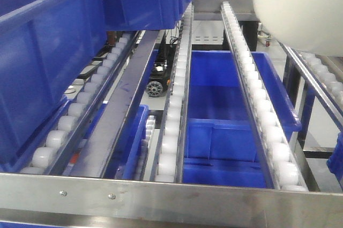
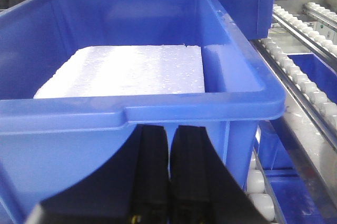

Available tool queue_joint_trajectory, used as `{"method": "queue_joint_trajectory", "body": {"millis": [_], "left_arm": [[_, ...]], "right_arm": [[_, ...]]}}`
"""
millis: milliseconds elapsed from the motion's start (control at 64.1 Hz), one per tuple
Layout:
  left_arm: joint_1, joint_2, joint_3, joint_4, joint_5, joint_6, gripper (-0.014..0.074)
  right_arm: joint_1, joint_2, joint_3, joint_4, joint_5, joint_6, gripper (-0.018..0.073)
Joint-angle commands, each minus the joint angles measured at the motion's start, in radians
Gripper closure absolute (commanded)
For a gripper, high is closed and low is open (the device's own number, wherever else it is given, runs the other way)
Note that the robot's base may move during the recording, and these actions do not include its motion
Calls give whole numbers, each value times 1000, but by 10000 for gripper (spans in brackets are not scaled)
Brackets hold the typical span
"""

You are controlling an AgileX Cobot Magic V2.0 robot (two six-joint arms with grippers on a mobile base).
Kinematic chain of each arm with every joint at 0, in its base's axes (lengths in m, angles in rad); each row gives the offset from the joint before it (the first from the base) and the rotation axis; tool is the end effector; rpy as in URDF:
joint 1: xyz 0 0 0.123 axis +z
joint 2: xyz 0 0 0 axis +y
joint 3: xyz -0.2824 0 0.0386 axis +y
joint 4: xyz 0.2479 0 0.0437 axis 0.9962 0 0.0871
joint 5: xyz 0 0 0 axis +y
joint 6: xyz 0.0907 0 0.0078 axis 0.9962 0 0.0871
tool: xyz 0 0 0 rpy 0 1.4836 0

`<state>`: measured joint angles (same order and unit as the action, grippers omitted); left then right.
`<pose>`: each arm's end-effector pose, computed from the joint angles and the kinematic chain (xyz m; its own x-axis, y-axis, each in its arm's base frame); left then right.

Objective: Move white bin to right shelf second layer
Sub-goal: 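Drive up to the roller shelf holding the white bin above the lanes, then lower the white bin with the right gripper onto the roller lane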

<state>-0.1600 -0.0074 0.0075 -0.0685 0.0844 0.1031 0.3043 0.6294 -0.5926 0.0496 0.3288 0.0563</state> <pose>0.0555 -0.0095 0.2033 0.0086 0.0339 -0.9994 0.1648 0.9857 0.0349 0.1248 0.0407 0.3299 -0.2928 0.0160 -0.9560 -0.2856 0.9527 0.1035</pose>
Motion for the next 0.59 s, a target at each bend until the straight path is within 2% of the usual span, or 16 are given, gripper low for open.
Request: {"method": "queue_joint_trajectory", "body": {"millis": [0, 577], "left_arm": [[1, -14, 37, -5, -84, -4, 512], [1, -14, 37, -5, -84, -4, 512]], "right_arm": [[-6, -2, -33, 1, -106, -2, 503], [-6, -2, -32, 1, -100, -2, 503]]}}
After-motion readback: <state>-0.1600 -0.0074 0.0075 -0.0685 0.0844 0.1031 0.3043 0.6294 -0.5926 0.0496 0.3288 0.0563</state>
